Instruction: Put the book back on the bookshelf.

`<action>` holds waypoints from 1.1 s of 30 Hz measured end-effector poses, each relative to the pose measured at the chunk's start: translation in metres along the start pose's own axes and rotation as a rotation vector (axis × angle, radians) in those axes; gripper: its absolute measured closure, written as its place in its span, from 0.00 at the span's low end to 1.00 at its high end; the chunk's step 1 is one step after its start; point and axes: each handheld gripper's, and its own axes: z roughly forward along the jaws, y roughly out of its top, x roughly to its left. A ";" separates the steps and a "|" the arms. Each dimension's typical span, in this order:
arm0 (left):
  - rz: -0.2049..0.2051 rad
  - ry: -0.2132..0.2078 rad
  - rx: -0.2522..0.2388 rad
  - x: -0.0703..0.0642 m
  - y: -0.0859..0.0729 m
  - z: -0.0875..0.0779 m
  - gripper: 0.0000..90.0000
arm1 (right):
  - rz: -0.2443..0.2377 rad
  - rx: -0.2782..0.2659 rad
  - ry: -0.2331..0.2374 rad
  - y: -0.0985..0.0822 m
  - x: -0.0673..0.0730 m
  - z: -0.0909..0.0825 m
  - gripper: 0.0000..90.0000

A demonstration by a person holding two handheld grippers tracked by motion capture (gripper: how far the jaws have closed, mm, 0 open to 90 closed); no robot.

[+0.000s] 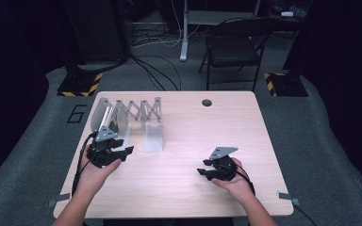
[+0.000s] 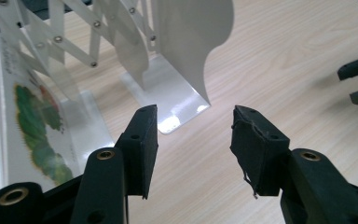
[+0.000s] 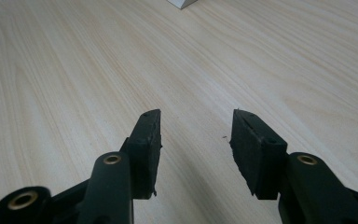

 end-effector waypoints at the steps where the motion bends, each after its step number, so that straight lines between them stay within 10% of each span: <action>1: 0.006 -0.007 -0.003 -0.002 -0.002 0.001 0.56 | -0.005 0.003 0.002 0.000 0.000 0.000 0.59; 12: 0.040 -0.081 0.005 -0.013 -0.035 0.020 0.56 | -0.006 0.007 0.000 0.000 0.001 -0.001 0.59; 33: 0.098 -0.095 0.043 -0.013 -0.079 0.042 0.55 | -0.003 0.010 -0.002 0.000 0.002 0.001 0.59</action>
